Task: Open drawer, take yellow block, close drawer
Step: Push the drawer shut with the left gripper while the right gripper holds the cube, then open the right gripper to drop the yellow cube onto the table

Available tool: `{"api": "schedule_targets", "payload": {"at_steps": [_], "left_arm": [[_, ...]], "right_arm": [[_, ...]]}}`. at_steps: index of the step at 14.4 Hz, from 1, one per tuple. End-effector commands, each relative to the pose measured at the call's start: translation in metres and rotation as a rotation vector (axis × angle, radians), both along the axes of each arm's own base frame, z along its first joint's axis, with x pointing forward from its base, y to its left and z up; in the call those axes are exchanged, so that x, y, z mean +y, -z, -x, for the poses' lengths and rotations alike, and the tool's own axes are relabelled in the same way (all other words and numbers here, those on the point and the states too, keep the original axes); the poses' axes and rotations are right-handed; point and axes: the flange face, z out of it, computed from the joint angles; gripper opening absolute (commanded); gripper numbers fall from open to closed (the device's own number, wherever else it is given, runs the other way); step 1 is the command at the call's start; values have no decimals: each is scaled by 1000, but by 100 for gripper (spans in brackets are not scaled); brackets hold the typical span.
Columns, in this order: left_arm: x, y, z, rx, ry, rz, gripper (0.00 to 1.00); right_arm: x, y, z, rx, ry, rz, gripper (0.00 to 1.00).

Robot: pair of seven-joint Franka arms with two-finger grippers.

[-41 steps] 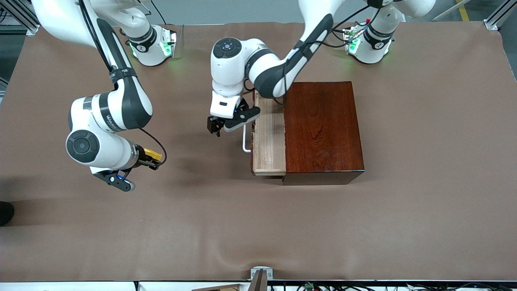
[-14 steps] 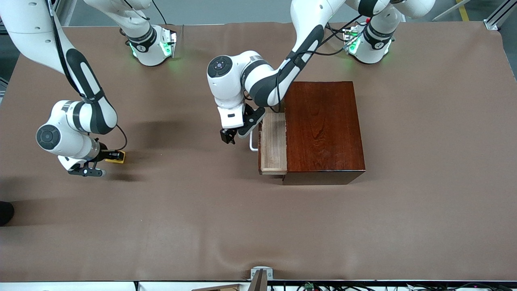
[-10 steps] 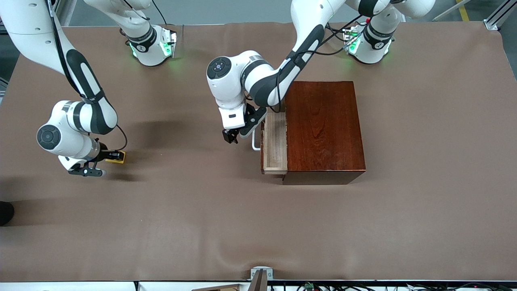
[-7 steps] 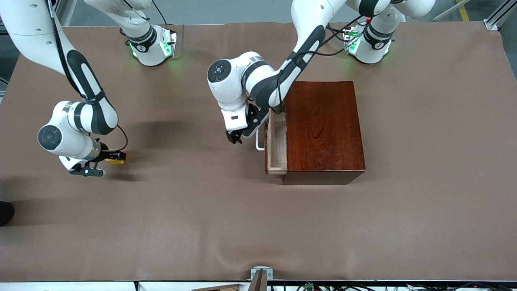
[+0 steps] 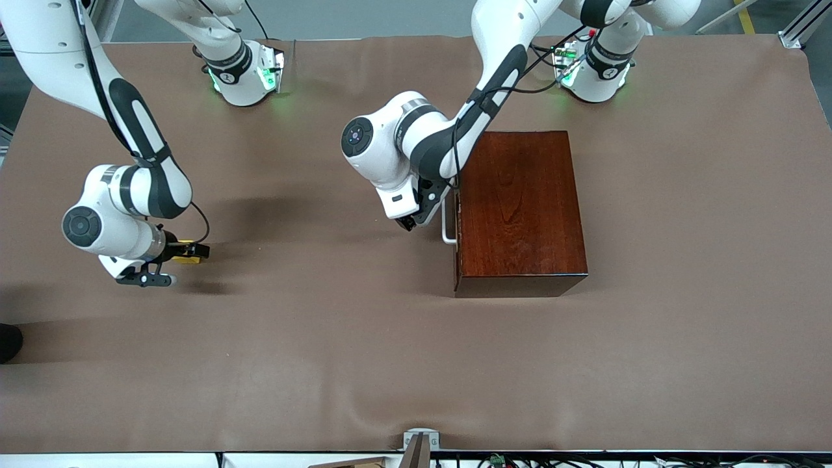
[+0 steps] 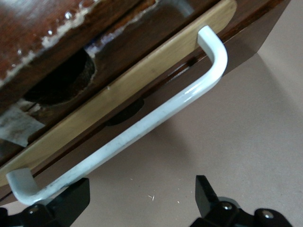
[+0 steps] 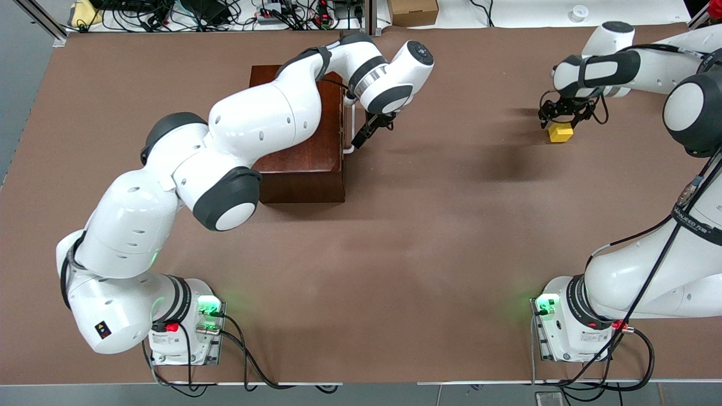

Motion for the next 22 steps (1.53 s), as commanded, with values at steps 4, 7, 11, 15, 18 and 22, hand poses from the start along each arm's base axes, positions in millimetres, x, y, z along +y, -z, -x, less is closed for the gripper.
{"api": "schedule_targets", "payload": {"at_steps": [4, 7, 11, 15, 18, 22], "left_arm": [[13, -6, 4, 11, 8, -78, 100], [-2, -23, 15, 1, 64, -33, 100], [-14, -76, 25, -44, 115, 37, 100], [0, -178, 24, -111, 161, 140, 100], [36, -247, 20, -97, 246, 164, 100], [97, -309, 4, -76, 307, 176, 100]], "right_arm": [[18, -62, -23, 21, -12, -5, 100], [20, -96, -39, 34, -14, -3, 100], [34, -162, -61, 41, -30, 0, 100], [34, -205, -68, 13, -32, 2, 100], [43, -249, -62, -53, -45, 3, 100], [51, -313, -46, -93, -55, 5, 100]]}}
